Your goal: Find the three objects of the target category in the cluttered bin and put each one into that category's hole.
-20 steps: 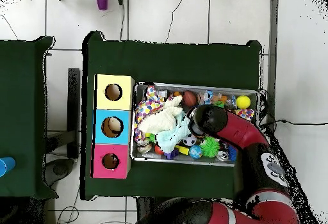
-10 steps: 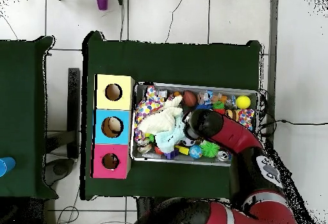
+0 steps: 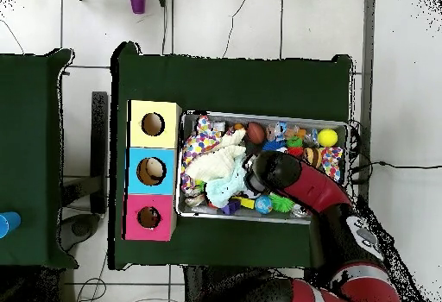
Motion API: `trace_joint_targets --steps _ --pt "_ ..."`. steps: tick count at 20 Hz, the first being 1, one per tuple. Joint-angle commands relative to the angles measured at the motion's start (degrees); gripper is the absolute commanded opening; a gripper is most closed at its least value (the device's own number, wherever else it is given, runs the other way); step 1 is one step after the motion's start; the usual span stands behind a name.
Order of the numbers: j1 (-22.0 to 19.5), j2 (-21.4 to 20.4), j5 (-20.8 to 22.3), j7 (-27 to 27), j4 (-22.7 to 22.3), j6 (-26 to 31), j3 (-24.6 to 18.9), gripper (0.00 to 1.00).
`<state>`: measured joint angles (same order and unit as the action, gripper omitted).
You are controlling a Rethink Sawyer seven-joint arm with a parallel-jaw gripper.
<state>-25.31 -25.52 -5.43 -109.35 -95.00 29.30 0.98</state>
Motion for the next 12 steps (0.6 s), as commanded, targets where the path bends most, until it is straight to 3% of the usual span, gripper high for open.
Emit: trace_joint_targets --steps 1,12 --pt "-1.1 -0.8 -3.3 -8.0 -5.2 -1.1 -6.1 1.0" --pt "-0.8 -0.7 -3.9 -7.8 -4.2 -1.1 -5.6 1.0"
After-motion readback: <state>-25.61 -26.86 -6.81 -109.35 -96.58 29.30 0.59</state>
